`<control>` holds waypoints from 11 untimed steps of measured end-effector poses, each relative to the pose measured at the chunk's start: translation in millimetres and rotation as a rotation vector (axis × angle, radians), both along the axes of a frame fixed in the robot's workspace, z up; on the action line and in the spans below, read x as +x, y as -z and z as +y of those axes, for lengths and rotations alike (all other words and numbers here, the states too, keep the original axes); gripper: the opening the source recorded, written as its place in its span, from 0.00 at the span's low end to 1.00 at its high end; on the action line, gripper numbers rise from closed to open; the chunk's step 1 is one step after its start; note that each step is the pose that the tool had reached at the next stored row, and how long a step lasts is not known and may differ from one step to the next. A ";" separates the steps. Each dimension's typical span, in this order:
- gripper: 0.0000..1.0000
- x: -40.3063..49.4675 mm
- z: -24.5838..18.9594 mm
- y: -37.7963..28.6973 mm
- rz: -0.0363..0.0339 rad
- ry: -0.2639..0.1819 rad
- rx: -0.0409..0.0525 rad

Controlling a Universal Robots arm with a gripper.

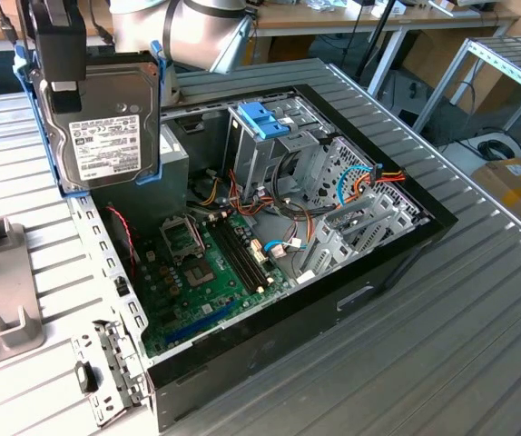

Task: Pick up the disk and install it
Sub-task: 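Pick up the disk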

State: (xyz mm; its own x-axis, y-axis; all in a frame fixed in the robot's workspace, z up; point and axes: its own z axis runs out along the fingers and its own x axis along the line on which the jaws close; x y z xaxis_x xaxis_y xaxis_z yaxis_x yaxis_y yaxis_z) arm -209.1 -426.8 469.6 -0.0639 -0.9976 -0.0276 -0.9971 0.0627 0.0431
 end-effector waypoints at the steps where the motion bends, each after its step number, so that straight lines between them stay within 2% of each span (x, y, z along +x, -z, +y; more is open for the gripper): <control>1: 0.37 0.5 -0.1 -0.2 0.0000 0.000 0.0000; 8: 0.37 2.5 -0.3 -2.7 -0.0002 0.000 0.0002; 9: 0.37 2.9 -1.0 -2.9 0.0000 0.000 0.0000; 11: 0.37 3.4 -5.0 -2.8 0.0000 0.000 0.0001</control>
State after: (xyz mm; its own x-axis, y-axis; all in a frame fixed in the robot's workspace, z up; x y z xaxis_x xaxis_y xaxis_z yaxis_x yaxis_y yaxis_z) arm -205.7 -431.8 472.4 -0.0640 -0.9976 -0.0277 -0.9971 0.0627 0.0430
